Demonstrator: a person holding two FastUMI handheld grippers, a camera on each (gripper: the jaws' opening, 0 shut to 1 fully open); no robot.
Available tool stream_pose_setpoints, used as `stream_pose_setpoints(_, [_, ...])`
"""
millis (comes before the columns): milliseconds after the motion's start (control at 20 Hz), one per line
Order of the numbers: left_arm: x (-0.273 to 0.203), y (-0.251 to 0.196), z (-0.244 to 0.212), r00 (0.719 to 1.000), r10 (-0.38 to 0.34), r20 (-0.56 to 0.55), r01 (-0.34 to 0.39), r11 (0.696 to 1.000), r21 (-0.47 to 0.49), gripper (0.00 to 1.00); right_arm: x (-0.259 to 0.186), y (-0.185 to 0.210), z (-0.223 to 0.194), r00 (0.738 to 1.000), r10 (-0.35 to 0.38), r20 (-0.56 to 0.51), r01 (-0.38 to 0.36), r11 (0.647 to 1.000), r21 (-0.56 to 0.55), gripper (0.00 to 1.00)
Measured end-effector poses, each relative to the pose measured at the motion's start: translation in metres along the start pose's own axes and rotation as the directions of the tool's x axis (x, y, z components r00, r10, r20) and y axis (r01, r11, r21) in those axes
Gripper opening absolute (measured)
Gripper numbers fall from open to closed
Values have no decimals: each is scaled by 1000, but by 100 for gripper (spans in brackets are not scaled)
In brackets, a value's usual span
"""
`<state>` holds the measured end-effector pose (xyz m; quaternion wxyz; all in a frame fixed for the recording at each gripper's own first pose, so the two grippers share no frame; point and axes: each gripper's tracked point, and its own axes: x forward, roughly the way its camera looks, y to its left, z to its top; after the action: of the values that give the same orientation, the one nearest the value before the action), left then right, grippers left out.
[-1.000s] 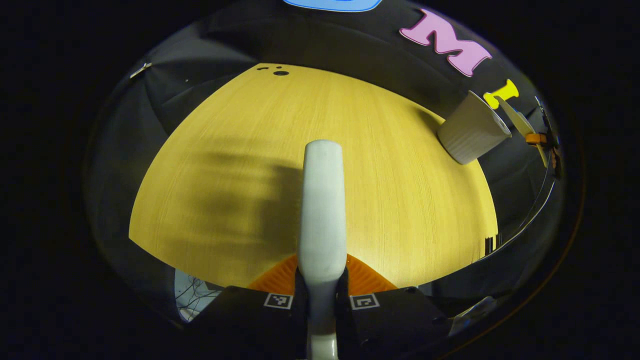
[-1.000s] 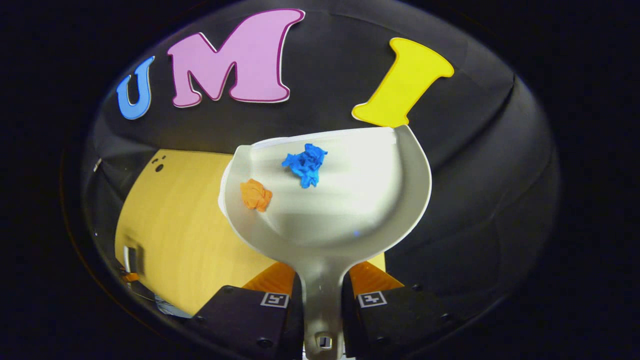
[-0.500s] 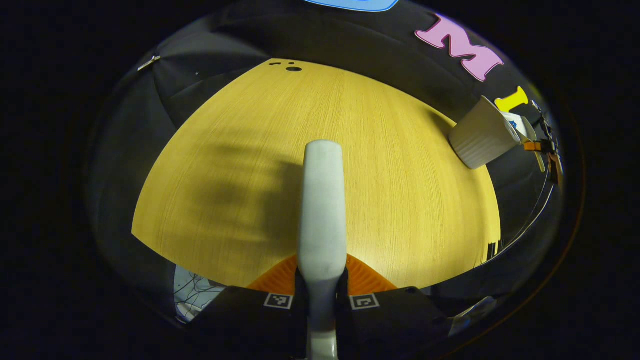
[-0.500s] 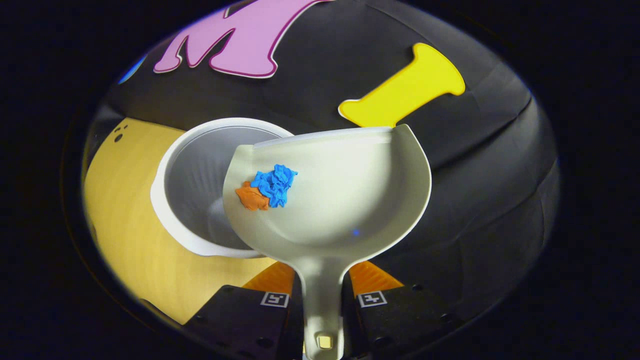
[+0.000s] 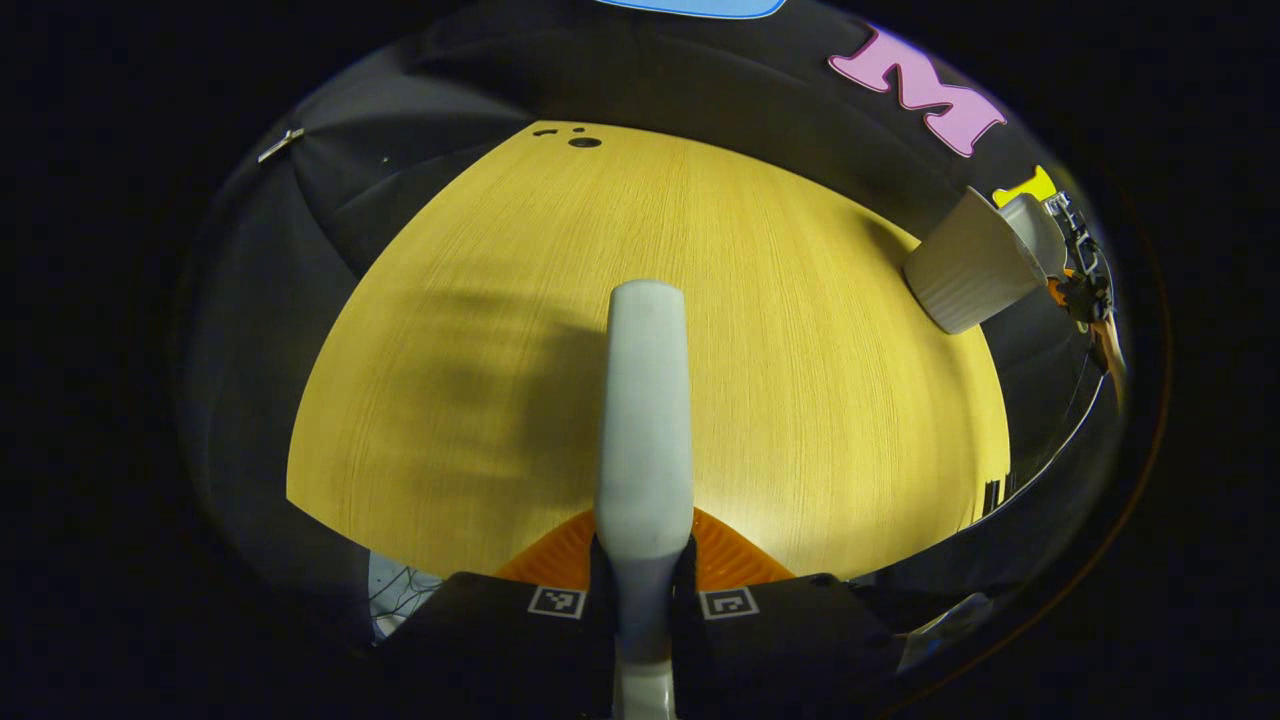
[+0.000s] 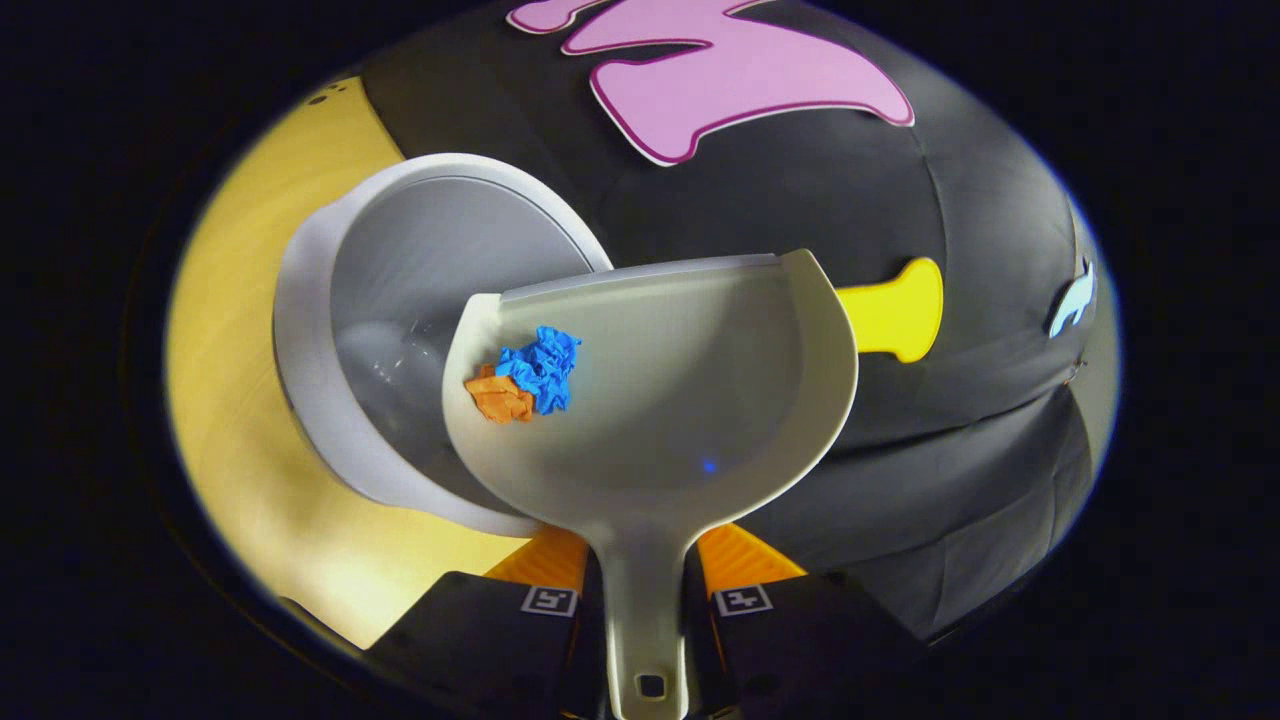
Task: Pick up the small broom and dustpan from the desktop, sweep the trash into the dustpan with the broom, and then empty the trash into the garbage bin.
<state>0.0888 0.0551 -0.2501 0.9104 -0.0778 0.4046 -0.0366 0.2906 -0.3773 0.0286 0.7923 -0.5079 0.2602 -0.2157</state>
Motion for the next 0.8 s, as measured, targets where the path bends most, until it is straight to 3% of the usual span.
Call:
stream_pose_setpoints(300, [10,-8,4,999,-39,-17,39,999,22,27,-3,-4,4,995,-99,15,101,984,-149,35])
stream_pose_setpoints(350, [12,-9,5,999,-43,-21,44,999,30,27,-4,-4,5,994,-110,17,111,980,-167,30])
stream_pose_setpoints(400, [14,-11,4,999,-46,-26,47,998,37,26,-4,-5,5,992,-122,17,123,974,-191,35])
stream_pose_setpoints(450, [15,-13,4,998,-53,-31,54,998,42,27,-4,-5,6,991,-134,19,135,968,-214,30])
stream_pose_setpoints(500, [17,-15,4,998,-60,-34,61,997,49,27,-6,-5,8,990,-142,24,144,962,-233,35])
stream_pose_setpoints(550, [18,-17,5,997,-66,-35,68,996,58,27,-7,-5,8,988,-150,24,152,956,-253,30])
stream_pose_setpoints(600, [20,-20,4,997,-71,-38,73,995,65,27,-7,-6,10,987,-161,25,161,947,-278,35])
stream_pose_setpoints(800, [24,-29,-2,994,-95,-59,99,992,78,27,-11,-6,18,981,-190,45,192,894,-404,35])
